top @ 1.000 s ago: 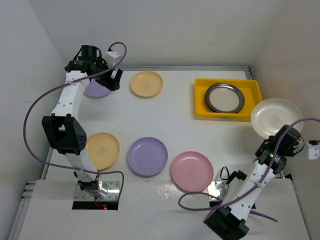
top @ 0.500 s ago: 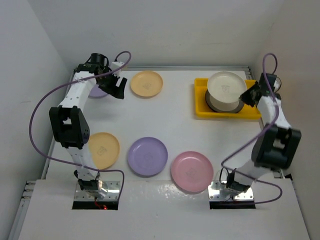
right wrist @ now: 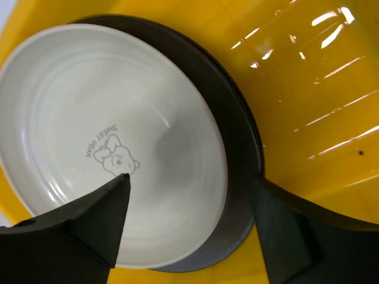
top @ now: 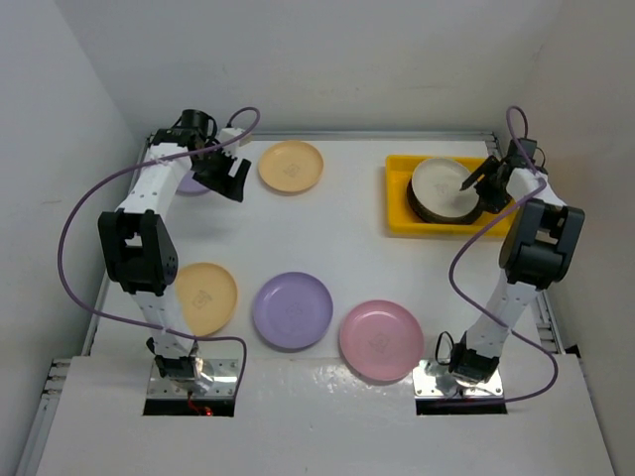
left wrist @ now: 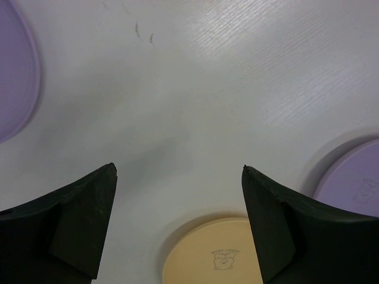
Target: Place the plates into the plastic bin on the countertop
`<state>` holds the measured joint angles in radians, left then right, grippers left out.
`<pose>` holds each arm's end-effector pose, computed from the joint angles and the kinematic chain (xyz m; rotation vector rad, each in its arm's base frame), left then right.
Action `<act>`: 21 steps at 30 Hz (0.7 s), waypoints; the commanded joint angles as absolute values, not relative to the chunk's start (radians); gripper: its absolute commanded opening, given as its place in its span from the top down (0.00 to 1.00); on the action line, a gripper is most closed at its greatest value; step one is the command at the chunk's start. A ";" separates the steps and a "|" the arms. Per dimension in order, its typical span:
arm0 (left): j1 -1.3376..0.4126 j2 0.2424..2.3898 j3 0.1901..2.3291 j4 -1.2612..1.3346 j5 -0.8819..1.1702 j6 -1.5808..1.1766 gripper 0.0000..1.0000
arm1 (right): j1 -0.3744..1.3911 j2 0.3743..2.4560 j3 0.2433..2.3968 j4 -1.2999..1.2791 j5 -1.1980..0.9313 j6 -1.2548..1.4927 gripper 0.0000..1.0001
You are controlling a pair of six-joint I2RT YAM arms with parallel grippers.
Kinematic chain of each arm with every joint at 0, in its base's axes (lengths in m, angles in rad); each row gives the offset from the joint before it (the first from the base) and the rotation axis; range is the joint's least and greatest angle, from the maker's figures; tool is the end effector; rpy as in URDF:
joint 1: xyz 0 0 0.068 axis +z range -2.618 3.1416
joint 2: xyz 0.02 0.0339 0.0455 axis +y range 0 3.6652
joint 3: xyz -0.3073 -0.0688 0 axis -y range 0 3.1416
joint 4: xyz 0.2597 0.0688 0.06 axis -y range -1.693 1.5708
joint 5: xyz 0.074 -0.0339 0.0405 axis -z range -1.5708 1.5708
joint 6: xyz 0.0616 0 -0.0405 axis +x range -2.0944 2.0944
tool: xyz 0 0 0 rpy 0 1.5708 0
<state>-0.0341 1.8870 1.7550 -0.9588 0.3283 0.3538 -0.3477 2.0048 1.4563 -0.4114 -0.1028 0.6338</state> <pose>0.4411 -0.0349 0.3135 0.6045 2.5309 -0.3239 0.4532 -0.1575 0.1973 1.1610 2.2602 0.2436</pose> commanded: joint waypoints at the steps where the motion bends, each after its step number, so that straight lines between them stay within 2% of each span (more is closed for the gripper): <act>1: -0.032 1.888 1.804 -0.979 0.324 0.344 0.14 | -0.328 1.976 1.535 -0.503 -0.042 0.539 0.18; 2: -0.032 1.888 1.813 -0.979 0.324 0.344 0.14 | -0.324 1.950 1.537 -0.514 -0.025 0.529 0.04; 3: -0.032 1.875 1.813 -0.989 0.324 0.344 0.14 | -0.322 1.931 1.529 -0.525 -0.018 0.503 0.02; 8: -0.041 1.796 1.740 -0.989 0.324 0.344 0.14 | -0.234 1.689 1.335 -0.573 -0.024 0.446 0.02; 10: -0.041 1.763 1.688 -0.989 0.324 0.344 0.14 | -0.169 1.576 1.274 -0.638 -0.099 0.404 0.16; 11: -0.041 1.725 1.668 -0.980 0.324 0.344 0.13 | -0.119 1.496 1.147 -0.662 -0.173 0.379 0.30; 12: -0.041 1.706 1.649 -0.971 0.324 0.344 0.13 | -0.063 1.471 1.097 -0.675 -0.204 0.373 0.32; 13: -0.041 1.688 1.611 -0.971 0.324 0.344 0.13 | -0.036 1.451 1.054 -0.676 -0.251 0.374 0.32; 14: -0.041 1.651 1.592 -0.962 0.324 0.344 0.13 | 0.032 1.396 0.920 -0.684 -0.264 0.389 0.24; 16: -0.041 1.615 1.545 -0.951 0.324 0.344 0.13 | 0.118 1.368 0.812 -0.689 -0.241 0.451 0.18; 17: -0.041 1.600 1.530 -0.951 0.324 0.344 0.13 | 0.197 1.352 0.754 -0.689 -0.203 0.465 0.18; 21: -0.041 1.530 1.462 -0.939 0.333 0.344 0.13 | 0.320 1.319 0.626 -0.693 -0.120 0.538 0.17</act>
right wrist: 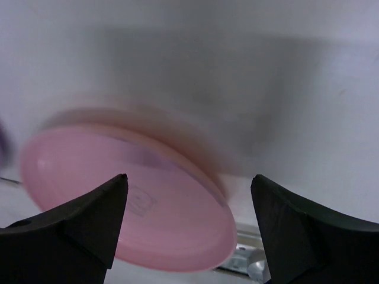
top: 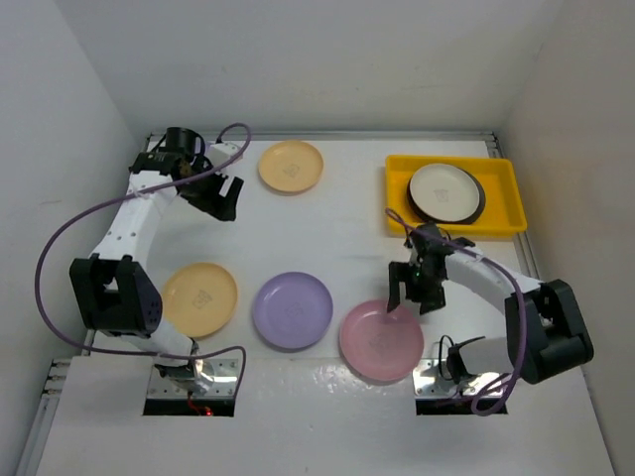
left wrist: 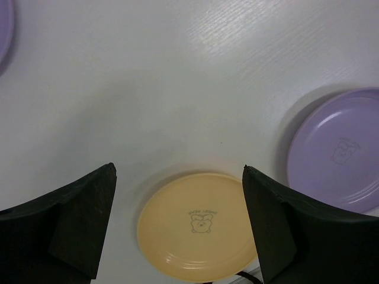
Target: Place the plates into the plastic bin on the countertop
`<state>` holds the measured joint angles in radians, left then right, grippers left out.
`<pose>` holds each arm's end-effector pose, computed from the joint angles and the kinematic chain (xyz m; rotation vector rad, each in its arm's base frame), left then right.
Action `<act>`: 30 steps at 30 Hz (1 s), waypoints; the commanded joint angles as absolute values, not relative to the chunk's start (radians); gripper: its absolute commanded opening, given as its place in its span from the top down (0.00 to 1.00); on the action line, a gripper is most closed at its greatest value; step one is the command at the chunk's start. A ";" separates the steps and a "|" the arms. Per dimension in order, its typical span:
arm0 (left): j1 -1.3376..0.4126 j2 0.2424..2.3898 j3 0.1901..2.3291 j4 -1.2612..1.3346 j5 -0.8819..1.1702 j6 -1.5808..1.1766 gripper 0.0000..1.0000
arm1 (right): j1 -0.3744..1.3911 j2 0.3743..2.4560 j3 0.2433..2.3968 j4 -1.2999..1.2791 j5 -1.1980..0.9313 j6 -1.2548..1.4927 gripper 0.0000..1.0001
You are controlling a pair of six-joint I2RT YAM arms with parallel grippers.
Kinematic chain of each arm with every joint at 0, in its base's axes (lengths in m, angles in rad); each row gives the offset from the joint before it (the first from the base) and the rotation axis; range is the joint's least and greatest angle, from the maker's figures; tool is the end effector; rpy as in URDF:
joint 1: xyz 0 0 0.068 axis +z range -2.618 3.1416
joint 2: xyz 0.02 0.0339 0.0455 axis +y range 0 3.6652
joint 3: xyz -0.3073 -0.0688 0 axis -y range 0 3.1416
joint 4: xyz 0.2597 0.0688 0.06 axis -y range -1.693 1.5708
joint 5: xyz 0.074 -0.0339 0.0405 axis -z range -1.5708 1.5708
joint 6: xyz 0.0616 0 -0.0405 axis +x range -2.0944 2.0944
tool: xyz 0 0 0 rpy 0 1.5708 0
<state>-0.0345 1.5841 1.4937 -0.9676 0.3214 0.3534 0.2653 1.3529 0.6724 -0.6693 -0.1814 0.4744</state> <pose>0.3522 -0.0316 0.3417 0.6027 2.5017 -0.3044 0.2120 0.0691 0.1655 0.2809 2.9654 0.3720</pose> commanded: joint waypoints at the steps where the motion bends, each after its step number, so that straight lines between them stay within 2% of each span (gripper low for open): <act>1: -0.041 1.510 1.451 -0.939 0.333 0.344 0.13 | 0.330 1.313 0.606 -0.678 -0.103 0.555 0.17; 2: -0.041 1.500 1.442 -0.939 0.344 0.344 0.13 | 0.356 1.304 0.588 -0.670 -0.063 0.563 0.17; 3: -0.041 1.500 1.427 -0.939 0.344 0.344 0.13 | 0.371 1.289 0.530 -0.628 -0.043 0.571 0.21; 4: -0.041 1.485 1.427 -0.930 0.344 0.333 0.13 | 0.380 1.284 0.513 -0.612 -0.034 0.586 0.39; 5: -0.041 1.470 1.414 -0.930 0.354 0.333 0.13 | 0.390 1.279 0.482 -0.603 -0.032 0.589 0.51; 6: -0.041 1.470 1.402 -0.930 0.354 0.333 0.13 | 0.399 1.261 0.466 -0.579 -0.026 0.604 0.78; 8: -0.041 1.445 1.393 -0.930 0.354 0.333 0.12 | 0.408 1.223 0.463 -0.575 -0.003 0.603 0.98; 12: -0.041 1.436 1.393 -0.930 0.315 0.342 0.12 | 0.393 1.102 0.546 -0.606 0.041 0.517 1.00; 13: -0.041 1.445 1.402 -0.930 0.314 0.342 0.12 | 0.378 1.033 0.627 -0.606 0.047 0.511 1.00; 16: -0.041 1.476 1.425 -0.930 0.305 0.342 0.12 | 0.252 0.989 0.768 -0.528 0.046 0.515 1.00; 17: -0.041 1.486 1.440 -0.930 0.296 0.342 0.12 | 0.122 1.002 0.797 -0.500 0.017 0.528 1.00; 20: -0.041 1.546 1.474 -0.930 0.296 0.342 0.12 | -0.073 1.156 0.978 -0.471 -0.027 0.604 1.00; 24: -0.041 1.638 1.554 -0.920 0.296 0.342 0.12 | -0.289 1.505 1.162 -0.436 -0.057 0.676 1.00; 28: -0.041 1.762 1.649 -0.885 0.317 0.282 0.12 | -0.331 1.765 1.372 -0.462 -0.084 0.701 1.00; 30: -0.032 1.802 1.683 -0.810 0.345 0.217 0.12 | -0.334 1.819 1.422 -0.483 -0.080 0.700 1.00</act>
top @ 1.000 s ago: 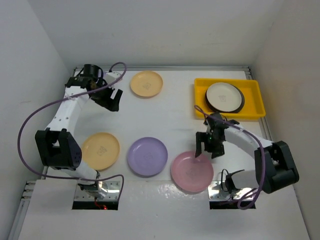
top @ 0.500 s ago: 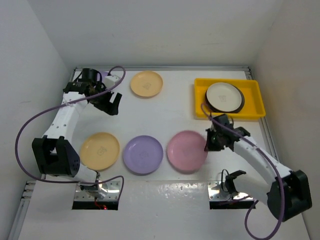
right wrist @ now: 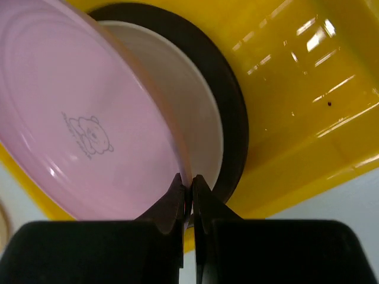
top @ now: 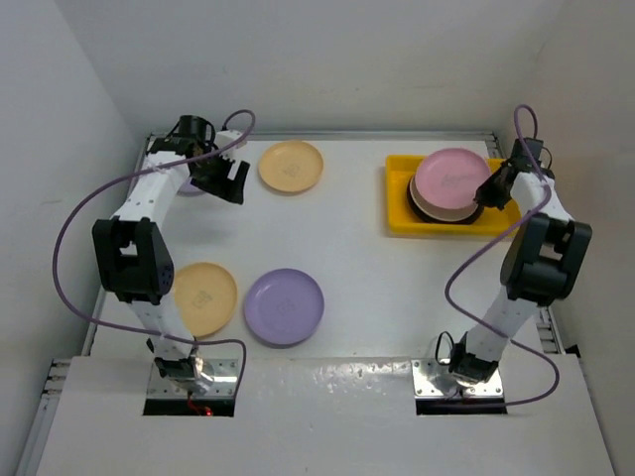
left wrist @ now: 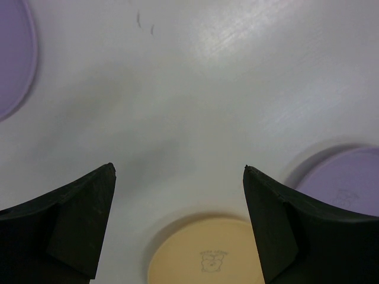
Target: Place the plates into the plastic bin on the countertop
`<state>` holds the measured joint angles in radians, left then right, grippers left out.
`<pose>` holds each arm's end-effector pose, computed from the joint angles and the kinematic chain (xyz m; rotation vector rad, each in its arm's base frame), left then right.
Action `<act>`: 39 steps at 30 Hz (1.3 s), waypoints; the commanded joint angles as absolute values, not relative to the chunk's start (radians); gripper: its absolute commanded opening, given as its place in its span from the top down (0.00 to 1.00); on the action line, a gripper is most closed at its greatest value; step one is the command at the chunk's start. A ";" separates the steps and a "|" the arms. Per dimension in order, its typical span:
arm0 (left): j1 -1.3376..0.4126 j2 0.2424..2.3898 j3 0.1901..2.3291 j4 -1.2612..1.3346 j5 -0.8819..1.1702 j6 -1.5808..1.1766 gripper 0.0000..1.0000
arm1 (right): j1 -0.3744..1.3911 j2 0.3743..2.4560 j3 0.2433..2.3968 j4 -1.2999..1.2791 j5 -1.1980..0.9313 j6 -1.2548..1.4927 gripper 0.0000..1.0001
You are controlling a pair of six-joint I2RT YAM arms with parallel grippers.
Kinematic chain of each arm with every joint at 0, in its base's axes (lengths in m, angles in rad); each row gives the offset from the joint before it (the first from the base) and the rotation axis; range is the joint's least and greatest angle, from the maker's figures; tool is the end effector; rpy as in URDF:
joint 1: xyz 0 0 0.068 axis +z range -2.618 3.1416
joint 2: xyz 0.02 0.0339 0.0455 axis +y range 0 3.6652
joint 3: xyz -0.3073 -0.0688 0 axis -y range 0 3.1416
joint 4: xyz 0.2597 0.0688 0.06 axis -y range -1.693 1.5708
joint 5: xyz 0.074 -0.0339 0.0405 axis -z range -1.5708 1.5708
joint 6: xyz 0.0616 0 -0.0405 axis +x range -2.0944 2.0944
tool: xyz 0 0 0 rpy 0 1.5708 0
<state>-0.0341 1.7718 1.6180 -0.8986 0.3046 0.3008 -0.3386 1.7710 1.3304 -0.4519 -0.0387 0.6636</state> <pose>0.4121 -0.0325 0.3188 0.5323 2.5205 -0.3008 0.4032 -0.1395 0.2526 1.1726 2.1760 0.1883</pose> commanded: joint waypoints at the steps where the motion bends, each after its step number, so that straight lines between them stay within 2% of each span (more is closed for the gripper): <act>1: -0.032 1.842 1.692 -0.783 0.345 0.195 0.12 | -0.333 1.875 1.486 -0.512 -0.062 0.703 1.00; 6: -0.023 2.006 1.855 -0.696 0.337 0.068 0.12 | -0.336 1.910 1.440 -0.439 -0.038 0.727 1.00; 7: -0.023 2.041 1.885 -0.696 0.337 0.051 0.12 | -0.336 1.919 1.442 -0.425 -0.064 0.721 0.95; 8: -0.023 2.110 1.914 -0.696 0.337 0.034 0.12 | -0.336 1.949 1.448 -0.425 -0.075 0.716 0.69; 9: -0.023 2.144 1.940 -0.687 0.337 -0.001 0.12 | -0.337 1.959 1.454 -0.420 -0.086 0.707 0.54; 10: -0.023 2.178 1.992 -0.687 0.337 -0.017 0.12 | -0.333 1.973 1.465 -0.435 -0.100 0.701 0.46; 11: -0.023 2.210 2.017 -0.687 0.350 -0.037 0.12 | -0.334 2.002 1.504 -0.501 -0.100 0.695 0.30; 15: -0.034 2.364 2.147 -0.667 0.335 -0.118 0.10 | -0.313 2.005 1.552 -0.607 -0.029 0.622 0.07; 17: -0.069 2.439 2.219 -0.638 0.293 -0.118 0.10 | -0.301 1.974 1.542 -0.632 0.044 0.600 0.02; 21: -0.091 2.517 2.244 -0.537 0.282 -0.162 0.10 | -0.256 1.867 1.511 -0.647 0.155 0.543 0.02; 23: -0.100 2.558 2.269 -0.485 0.291 -0.199 0.16 | -0.241 1.827 1.514 -0.647 0.216 0.514 0.02; 24: -0.100 2.574 2.269 -0.474 0.291 -0.199 0.24 | -0.209 1.806 1.517 -0.643 0.231 0.505 0.02; 27: -0.100 2.612 2.307 -0.463 0.293 -0.235 0.38 | -0.135 1.766 1.537 -0.635 0.311 0.445 0.02; 28: -0.100 2.626 2.307 -0.463 0.310 -0.221 0.50 | -0.120 1.766 1.543 -0.634 0.339 0.436 0.02; 30: -0.100 2.626 2.290 -0.463 0.320 -0.209 0.64 | -0.060 1.759 1.583 -0.630 0.400 0.407 0.03; 31: -0.100 2.626 2.281 -0.463 0.331 -0.190 0.79 | -0.045 1.759 1.606 -0.627 0.414 0.400 0.04; 33: -0.100 2.626 2.260 -0.481 0.373 -0.177 1.00 | 0.026 1.766 1.632 -0.588 0.408 0.355 0.06; 35: -0.100 2.588 2.247 -0.492 0.469 -0.140 1.00 | 0.096 1.778 1.644 -0.542 0.364 0.300 0.10; 39: -0.100 2.424 2.237 -0.514 0.575 -0.046 1.00 | 0.199 1.900 1.783 -0.508 0.006 0.167 0.15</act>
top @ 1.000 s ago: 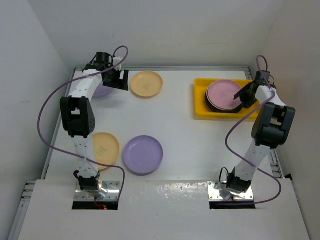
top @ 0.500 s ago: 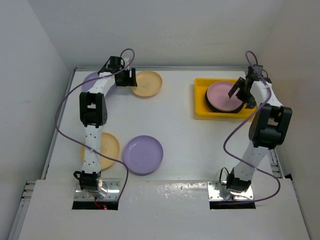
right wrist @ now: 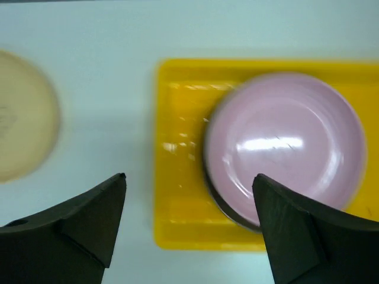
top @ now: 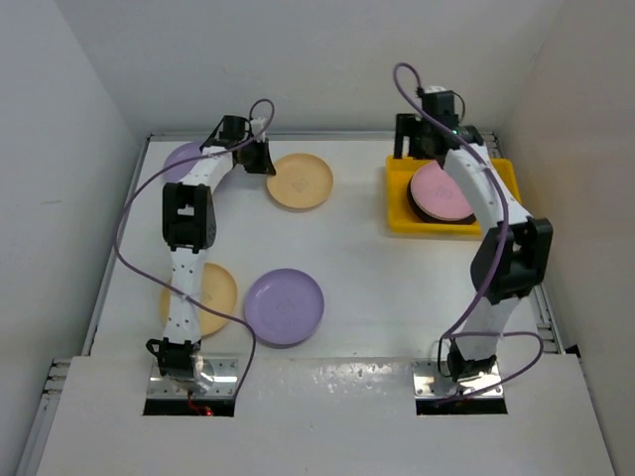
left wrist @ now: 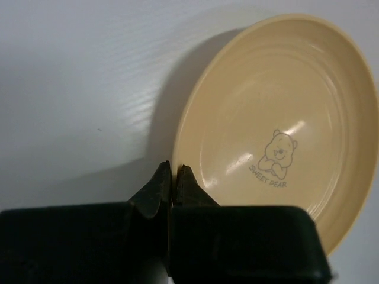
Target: Place the plates into the plastic bin on the countertop
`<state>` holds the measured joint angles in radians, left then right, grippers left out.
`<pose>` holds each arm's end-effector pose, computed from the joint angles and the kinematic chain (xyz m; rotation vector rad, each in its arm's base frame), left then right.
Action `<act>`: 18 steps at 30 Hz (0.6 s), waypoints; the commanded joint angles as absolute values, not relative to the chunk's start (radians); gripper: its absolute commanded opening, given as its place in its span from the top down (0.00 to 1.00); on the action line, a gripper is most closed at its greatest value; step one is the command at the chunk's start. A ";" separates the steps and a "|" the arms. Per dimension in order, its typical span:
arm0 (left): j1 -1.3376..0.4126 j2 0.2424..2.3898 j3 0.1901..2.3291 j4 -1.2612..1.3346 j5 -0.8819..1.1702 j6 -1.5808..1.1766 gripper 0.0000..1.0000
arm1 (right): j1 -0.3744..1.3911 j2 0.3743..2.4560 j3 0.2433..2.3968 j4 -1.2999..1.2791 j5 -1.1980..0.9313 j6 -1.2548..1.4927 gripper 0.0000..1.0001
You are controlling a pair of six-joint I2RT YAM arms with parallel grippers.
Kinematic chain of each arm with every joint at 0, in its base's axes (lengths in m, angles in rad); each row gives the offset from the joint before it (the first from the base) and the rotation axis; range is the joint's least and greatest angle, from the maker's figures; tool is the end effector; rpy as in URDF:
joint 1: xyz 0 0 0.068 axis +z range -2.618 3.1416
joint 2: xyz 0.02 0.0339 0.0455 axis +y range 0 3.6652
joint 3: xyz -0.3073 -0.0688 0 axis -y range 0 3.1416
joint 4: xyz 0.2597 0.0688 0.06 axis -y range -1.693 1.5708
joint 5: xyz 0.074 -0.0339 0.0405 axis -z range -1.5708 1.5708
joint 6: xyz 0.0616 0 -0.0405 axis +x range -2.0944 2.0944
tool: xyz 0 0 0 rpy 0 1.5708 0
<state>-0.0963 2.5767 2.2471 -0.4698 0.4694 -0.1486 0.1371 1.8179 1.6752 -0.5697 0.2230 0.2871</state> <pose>0.6290 -0.0888 0.1583 0.1666 2.3543 -0.6740 0.4597 0.0497 0.3463 0.2847 2.2442 -0.0296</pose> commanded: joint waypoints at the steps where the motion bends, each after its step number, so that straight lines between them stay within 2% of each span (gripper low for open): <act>1: -0.100 2.345 2.237 -0.525 0.586 -0.017 1.00 | 0.233 1.922 1.814 -0.511 -0.061 0.164 0.23; 2: -0.100 2.312 2.237 -0.525 0.586 -0.002 1.00 | 0.262 1.943 1.863 -0.512 -0.087 0.175 0.29; 3: -0.100 2.286 2.227 -0.541 0.586 0.012 1.00 | 0.276 2.000 1.887 -0.487 -0.131 0.211 0.41; 5: -0.109 2.275 2.278 -0.633 0.586 0.038 1.00 | 0.310 2.037 1.885 -0.442 -0.181 0.247 0.47; 6: -0.109 2.266 2.278 -0.661 0.577 0.047 1.00 | 0.316 2.049 1.878 -0.370 -0.193 0.324 0.47; 8: -0.109 2.251 2.267 -0.719 0.577 0.048 1.00 | 0.318 2.094 1.875 -0.325 -0.213 0.376 0.33; 10: -0.120 2.234 2.246 -0.747 0.565 0.070 1.00 | 0.314 2.120 1.872 -0.292 -0.222 0.480 0.29; 12: -0.132 2.220 2.226 -0.778 0.555 0.080 1.00 | 0.310 2.120 1.821 -0.211 -0.265 0.541 0.29; 18: -0.141 2.210 2.226 -0.802 0.610 0.055 1.00 | 0.313 2.141 1.744 -0.103 -0.345 0.629 0.38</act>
